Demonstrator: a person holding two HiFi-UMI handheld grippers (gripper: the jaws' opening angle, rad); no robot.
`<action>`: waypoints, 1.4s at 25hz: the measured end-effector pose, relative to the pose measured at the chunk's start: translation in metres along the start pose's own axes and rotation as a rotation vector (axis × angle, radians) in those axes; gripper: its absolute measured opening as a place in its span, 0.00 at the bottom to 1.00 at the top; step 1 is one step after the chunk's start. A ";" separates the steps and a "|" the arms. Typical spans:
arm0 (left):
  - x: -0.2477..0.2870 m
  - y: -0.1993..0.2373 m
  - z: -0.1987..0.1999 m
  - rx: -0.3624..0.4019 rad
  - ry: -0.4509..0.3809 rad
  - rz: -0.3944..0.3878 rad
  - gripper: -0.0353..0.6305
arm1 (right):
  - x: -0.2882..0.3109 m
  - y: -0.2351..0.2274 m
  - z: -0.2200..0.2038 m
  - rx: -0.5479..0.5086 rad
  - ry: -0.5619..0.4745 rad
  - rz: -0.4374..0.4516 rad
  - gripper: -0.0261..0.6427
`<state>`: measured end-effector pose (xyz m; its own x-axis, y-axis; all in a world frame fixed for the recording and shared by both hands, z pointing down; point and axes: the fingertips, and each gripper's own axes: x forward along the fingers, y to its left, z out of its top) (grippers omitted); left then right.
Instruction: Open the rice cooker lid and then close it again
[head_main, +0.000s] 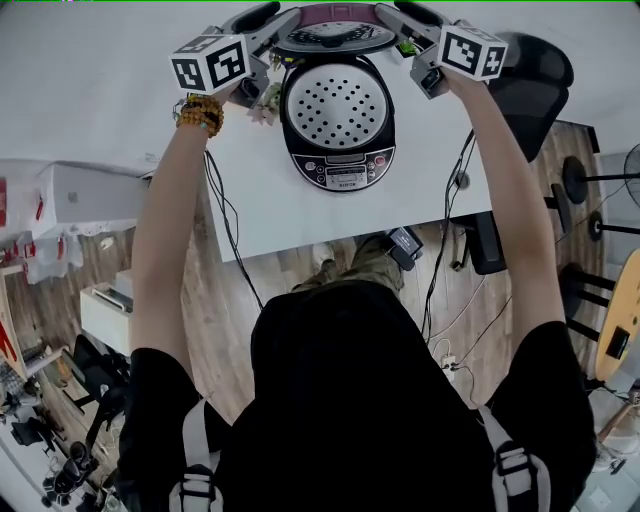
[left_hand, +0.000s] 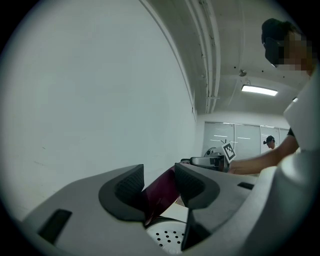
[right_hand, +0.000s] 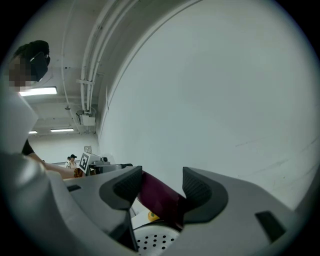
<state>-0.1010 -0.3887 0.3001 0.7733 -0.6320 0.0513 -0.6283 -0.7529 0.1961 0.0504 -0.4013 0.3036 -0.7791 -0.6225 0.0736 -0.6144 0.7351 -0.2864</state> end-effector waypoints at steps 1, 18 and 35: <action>-0.002 -0.002 -0.002 0.006 -0.002 0.000 0.34 | -0.002 0.002 -0.001 -0.004 -0.004 0.003 0.42; -0.029 -0.037 -0.033 0.049 0.007 -0.006 0.35 | -0.032 0.028 -0.036 -0.002 0.018 0.019 0.44; -0.050 -0.066 -0.064 0.113 -0.003 0.013 0.37 | -0.055 0.050 -0.071 -0.032 0.085 0.039 0.45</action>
<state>-0.0932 -0.2959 0.3472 0.7647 -0.6424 0.0503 -0.6442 -0.7603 0.0836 0.0535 -0.3112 0.3527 -0.8094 -0.5694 0.1439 -0.5861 0.7675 -0.2598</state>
